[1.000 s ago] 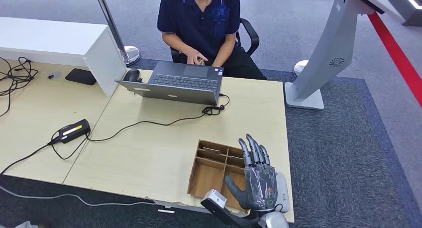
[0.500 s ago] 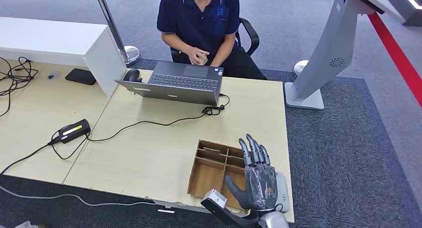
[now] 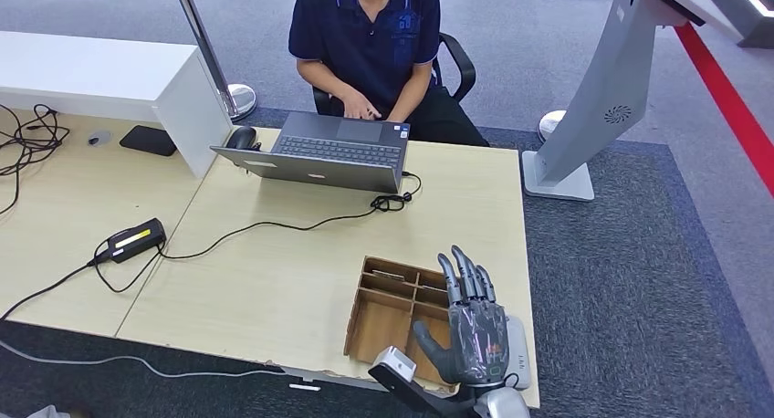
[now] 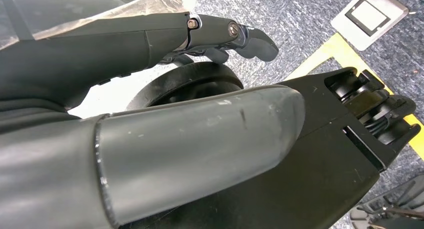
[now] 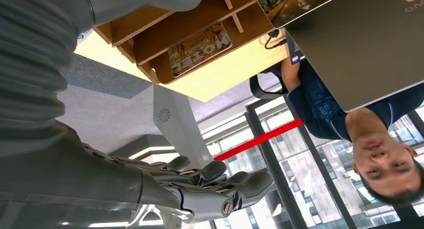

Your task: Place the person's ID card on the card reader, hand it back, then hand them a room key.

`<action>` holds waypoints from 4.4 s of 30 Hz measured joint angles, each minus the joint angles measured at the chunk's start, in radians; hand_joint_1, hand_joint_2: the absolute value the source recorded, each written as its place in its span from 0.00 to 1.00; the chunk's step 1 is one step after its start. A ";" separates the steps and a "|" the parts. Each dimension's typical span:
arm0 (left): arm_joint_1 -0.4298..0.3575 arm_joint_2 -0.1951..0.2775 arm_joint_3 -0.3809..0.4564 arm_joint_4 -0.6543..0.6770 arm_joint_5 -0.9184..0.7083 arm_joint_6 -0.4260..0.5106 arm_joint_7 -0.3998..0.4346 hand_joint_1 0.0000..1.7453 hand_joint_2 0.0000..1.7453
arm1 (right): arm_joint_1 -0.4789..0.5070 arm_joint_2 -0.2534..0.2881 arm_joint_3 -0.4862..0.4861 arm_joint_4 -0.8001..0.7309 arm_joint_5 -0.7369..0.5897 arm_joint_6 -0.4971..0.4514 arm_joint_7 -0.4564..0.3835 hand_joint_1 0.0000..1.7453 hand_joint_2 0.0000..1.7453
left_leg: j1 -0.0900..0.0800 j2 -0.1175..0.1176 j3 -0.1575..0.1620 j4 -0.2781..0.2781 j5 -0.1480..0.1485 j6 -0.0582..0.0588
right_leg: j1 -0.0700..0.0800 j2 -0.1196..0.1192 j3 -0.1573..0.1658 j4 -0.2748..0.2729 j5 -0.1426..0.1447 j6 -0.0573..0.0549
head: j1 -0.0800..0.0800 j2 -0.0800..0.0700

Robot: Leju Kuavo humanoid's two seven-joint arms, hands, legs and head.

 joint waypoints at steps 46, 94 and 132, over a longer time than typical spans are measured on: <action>0.000 0.000 0.000 0.000 0.000 0.000 0.000 0.00 0.00 | 0.000 0.000 0.000 0.000 0.000 0.004 0.000 0.12 1.00 | 0.000 0.000 0.000 0.000 0.000 0.000 | 0.000 0.000 0.000 0.000 0.000 0.000 | 0.000 0.000; 0.000 0.000 -0.001 0.000 0.000 0.004 0.000 0.00 0.00 | -0.001 0.000 0.000 0.000 -0.006 0.012 -0.003 0.00 0.00 | 0.000 0.000 0.000 0.000 0.000 0.000 | 0.000 0.000 0.000 0.000 0.000 0.000 | 0.000 0.000; 0.000 0.000 -0.001 0.000 0.000 0.002 0.000 0.00 0.00 | -0.011 -0.001 -0.001 0.004 0.021 0.039 0.006 0.00 1.00 | 0.000 0.000 0.000 0.000 0.000 0.000 | 0.000 0.000 0.000 0.000 0.000 0.000 | 0.000 0.000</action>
